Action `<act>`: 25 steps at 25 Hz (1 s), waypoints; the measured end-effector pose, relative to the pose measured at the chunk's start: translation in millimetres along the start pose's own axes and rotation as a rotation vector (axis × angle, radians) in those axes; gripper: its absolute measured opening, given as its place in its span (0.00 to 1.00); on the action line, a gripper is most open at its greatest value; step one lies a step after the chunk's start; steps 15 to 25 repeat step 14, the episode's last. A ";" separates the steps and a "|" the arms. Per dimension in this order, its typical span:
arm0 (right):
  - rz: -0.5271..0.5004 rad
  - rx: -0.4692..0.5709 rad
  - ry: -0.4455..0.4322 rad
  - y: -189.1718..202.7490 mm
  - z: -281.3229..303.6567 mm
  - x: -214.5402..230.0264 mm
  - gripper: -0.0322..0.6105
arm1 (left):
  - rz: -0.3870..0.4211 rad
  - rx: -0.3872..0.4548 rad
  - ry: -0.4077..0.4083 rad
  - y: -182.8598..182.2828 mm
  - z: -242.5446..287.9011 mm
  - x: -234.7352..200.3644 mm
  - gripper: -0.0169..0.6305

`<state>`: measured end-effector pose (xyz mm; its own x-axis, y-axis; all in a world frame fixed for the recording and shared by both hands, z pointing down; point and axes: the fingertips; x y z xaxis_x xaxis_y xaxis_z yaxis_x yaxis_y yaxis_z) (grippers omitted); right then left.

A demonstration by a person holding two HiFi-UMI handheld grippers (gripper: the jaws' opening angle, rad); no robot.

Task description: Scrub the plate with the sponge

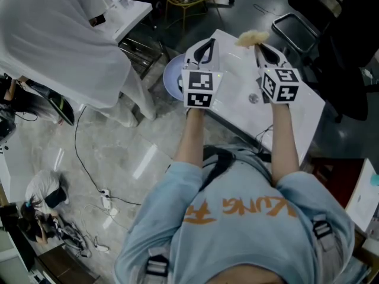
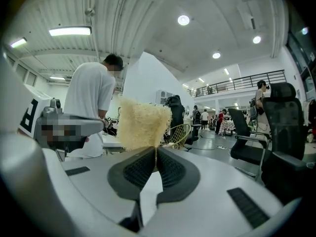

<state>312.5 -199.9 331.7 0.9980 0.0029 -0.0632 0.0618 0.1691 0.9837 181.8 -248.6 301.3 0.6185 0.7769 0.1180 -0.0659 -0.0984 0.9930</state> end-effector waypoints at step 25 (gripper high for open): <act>-0.002 0.001 -0.002 -1.9 9.9 -10.1 0.07 | 0.045 -0.015 -0.003 2.5 -4.6 -17.9 0.03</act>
Point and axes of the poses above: the fingertips, and each gripper's own axes: z forward along the fingers, x to its right, y out of its underside, and after that the axes turned 3 degrees about -y, right-handed
